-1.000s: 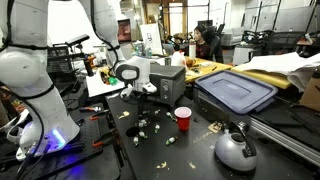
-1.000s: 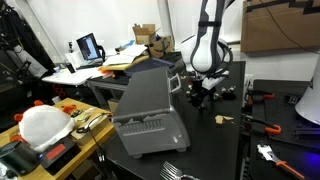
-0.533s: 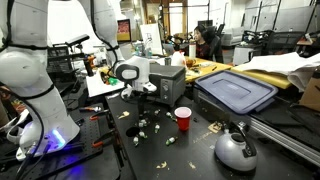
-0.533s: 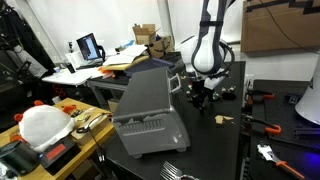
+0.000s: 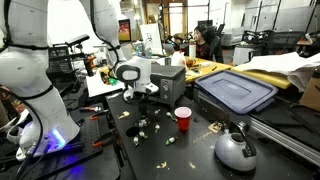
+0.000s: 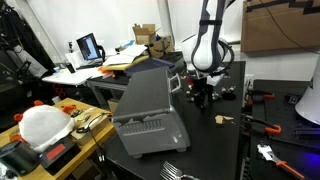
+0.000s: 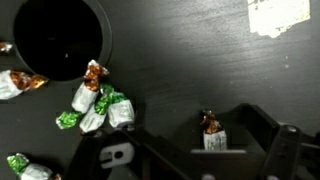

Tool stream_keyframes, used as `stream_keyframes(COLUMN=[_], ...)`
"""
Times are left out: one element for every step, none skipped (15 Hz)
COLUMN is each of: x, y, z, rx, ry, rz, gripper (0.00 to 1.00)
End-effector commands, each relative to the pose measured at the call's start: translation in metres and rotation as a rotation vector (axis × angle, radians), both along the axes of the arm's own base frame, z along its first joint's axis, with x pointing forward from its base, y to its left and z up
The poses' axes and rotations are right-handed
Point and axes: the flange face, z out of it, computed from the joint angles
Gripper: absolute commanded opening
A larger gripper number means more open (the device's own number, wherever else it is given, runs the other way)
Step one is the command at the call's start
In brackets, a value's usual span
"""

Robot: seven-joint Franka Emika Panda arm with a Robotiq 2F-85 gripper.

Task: Put one sweet in the cup

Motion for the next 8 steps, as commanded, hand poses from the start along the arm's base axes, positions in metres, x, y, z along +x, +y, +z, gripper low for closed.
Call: stream_keyframes(x=[-0.0009, -0.0010, -0.0009, -0.0008, -0.0008, -0.0006, 0.0000, 0.0007], y=[-0.0032, -0.0037, -0.0040, -0.0041, -0.0036, -0.0029, -0.0021, -0.0010], z=[0.0084, 0.0082, 0.0079, 0.0079, 0.0080, 0.0083, 0.0080, 0.0082], rx=[0.013, 0.015, 0.015, 0.015, 0.016, 0.017, 0.019, 0.021], ry=[0.009, 0.010, 0.011, 0.011, 0.010, 0.009, 0.009, 0.008], rz=[0.019, 0.020, 0.024, 0.024, 0.025, 0.026, 0.029, 0.032], gripper=[1.00, 1.00, 1.00, 1.00, 1.00, 0.91, 0.81, 0.66])
